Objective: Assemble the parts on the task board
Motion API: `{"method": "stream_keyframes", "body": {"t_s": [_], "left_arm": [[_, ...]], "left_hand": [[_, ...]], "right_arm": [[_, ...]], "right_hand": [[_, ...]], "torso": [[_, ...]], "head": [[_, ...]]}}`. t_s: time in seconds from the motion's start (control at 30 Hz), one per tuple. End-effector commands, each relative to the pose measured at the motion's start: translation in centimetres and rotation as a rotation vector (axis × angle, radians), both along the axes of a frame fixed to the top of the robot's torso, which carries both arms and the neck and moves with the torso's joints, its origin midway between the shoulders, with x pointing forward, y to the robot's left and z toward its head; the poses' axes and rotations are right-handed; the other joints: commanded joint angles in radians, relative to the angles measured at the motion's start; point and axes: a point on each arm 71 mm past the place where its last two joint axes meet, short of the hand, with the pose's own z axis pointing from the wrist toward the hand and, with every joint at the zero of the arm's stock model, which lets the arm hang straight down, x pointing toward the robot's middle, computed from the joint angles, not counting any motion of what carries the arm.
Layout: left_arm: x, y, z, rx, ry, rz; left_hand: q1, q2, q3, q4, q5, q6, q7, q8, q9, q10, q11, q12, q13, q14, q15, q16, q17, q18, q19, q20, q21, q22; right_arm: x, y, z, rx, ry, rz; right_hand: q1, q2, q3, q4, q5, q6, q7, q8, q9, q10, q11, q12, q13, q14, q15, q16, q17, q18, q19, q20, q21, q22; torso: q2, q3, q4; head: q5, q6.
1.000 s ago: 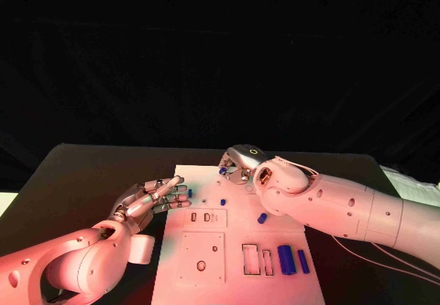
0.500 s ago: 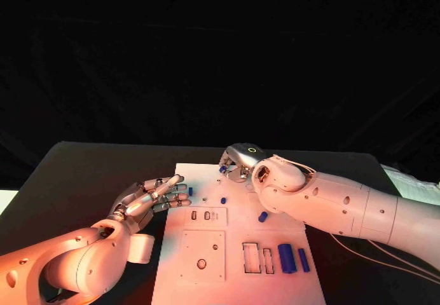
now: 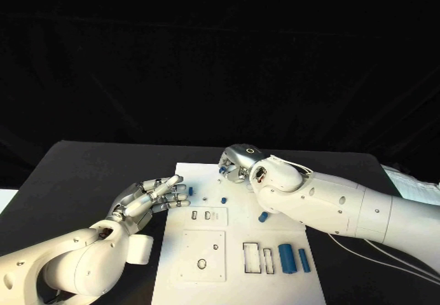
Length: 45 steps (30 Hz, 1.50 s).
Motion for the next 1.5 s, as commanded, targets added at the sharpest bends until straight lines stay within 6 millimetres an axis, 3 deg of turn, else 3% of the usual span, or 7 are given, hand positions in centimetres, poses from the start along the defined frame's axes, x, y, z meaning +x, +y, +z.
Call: {"method": "stream_keyframes", "body": {"t_s": [0.03,0.47,0.9,1.07,1.23,1.4,1.5], "left_arm": [[-0.1,-0.2,0.2,-0.017,-0.006,-0.023],[-0.1,-0.2,0.2,-0.018,-0.004,-0.026],[0.2,0.0,0.3,0.034,-0.068,-0.063],[0.4,-0.2,0.5,0.110,-0.117,-0.106],[0.8,-0.6,1.0,0.184,-0.152,-0.149],[1.4,-0.9,1.9,0.218,-0.172,-0.156],[1.9,-1.1,2.6,0.229,-0.187,-0.154]], "left_hand": [[0.003,0.008,-0.001,-0.006,0.000,0.009,0.000,-0.006,-0.001,-0.001,0.004,-0.004,-0.001,0.003,0.002,-0.005,0.002,0.010,-0.004,0.002,-0.003,-0.002],[0.003,0.008,-0.001,-0.006,0.000,0.009,0.000,-0.006,-0.001,-0.001,0.004,-0.004,-0.001,0.003,0.002,-0.005,0.002,0.010,-0.004,0.002,-0.003,-0.002],[0.002,0.003,-0.010,-0.023,0.000,0.019,-0.008,-0.013,-0.001,0.008,0.000,-0.008,0.000,0.000,0.002,-0.018,0.012,0.011,-0.006,0.002,-0.008,-0.006],[0.027,0.020,0.009,-0.049,0.001,0.040,-0.011,-0.014,0.000,0.055,-0.010,0.003,0.005,0.025,-0.009,-0.017,0.027,0.013,0.009,-0.005,-0.003,-0.005],[0.040,0.026,0.024,-0.065,0.001,0.050,-0.011,-0.020,-0.001,0.074,-0.014,-0.001,0.004,0.046,-0.016,-0.016,0.038,0.013,0.024,-0.014,0.005,-0.003],[0.041,0.026,0.026,-0.068,0.000,0.052,-0.011,-0.021,-0.001,0.076,-0.014,-0.004,0.004,0.050,-0.017,-0.016,0.041,0.012,0.027,-0.015,0.007,-0.002],[0.039,0.025,0.026,-0.068,0.000,0.053,-0.010,-0.022,-0.002,0.076,-0.014,-0.005,0.003,0.051,-0.017,-0.016,0.042,0.012,0.028,-0.015,0.007,-0.002]], "right_arm": [[0.3,-0.2,-0.3,-0.026,0.010,-0.022],[0.2,-0.2,-0.1,0.008,-0.009,-0.003],[-1.9,-3.4,1.5,0.129,-0.040,-0.006],[-2.6,-6.2,2.1,0.228,0.025,-0.058],[-3.0,-8.8,2.0,0.249,0.121,-0.116],[-2.9,-10.7,1.6,0.237,0.173,-0.170],[-2.7,-11.8,1.4,0.225,0.193,-0.203]], "right_hand": [[-0.001,-0.017,0.006,0.006,0.001,-0.007,0.003,-0.001,-0.002,-0.010,0.000,0.000,-0.002,0.001,0.004,-0.012,-0.015,-0.013,-0.012,0.004,-0.004,-0.011],[-0.007,-0.081,-0.043,0.042,-0.003,-0.133,0.021,-0.001,-0.013,-0.188,0.029,0.003,-0.002,-0.061,0.028,-0.183,-0.269,0.027,-0.148,0.027,-0.122,-0.221],[0.039,-0.083,-0.176,0.107,0.001,-0.139,0.023,0.003,-0.009,-0.156,0.025,0.022,0.003,-0.057,0.024,-0.259,-0.357,0.035,-0.164,0.025,-0.175,-0.292],[0.052,-0.070,-0.159,0.121,0.056,-0.110,0.015,0.007,-0.007,0.038,-0.007,0.102,0.035,-0.004,0.000,-0.137,-0.179,0.013,-0.075,0.008,-0.104,-0.165],[0.034,-0.111,-0.194,0.135,0.102,-0.134,-0.011,0.003,-0.010,0.210,-0.046,0.209,0.110,0.033,-0.031,-0.004,0.017,-0.014,0.015,-0.022,-0.024,-0.023],[0.050,-0.109,-0.285,0.177,0.137,-0.160,-0.016,0.012,-0.006,0.151,-0.050,0.393,0.335,0.040,-0.045,0.137,0.227,-0.033,0.061,-0.029,0.030,0.070],[0.065,-0.098,-0.320,0.201,0.142,-0.176,-0.015,0.012,-0.007,0.124,-0.049,0.529,0.495,0.042,-0.030,0.174,0.292,-0.035,0.072,-0.028,0.045,0.100]], "torso": [[0.001,-0.0016,0.0017],[0.002,-0.0034,0.0042],[0.000,0.0006,-0.0033],[-0.004,0.0032,-0.0080],[-0.006,0.0090,-0.0193],[-0.008,0.0137,-0.0267],[-0.010,0.0151,-0.0285]], "head": [[-0.002,0.000],[-0.003,-0.001],[0.002,0.003],[0.000,0.005],[0.004,0.010],[0.006,0.011],[0.004,0.012]]}}
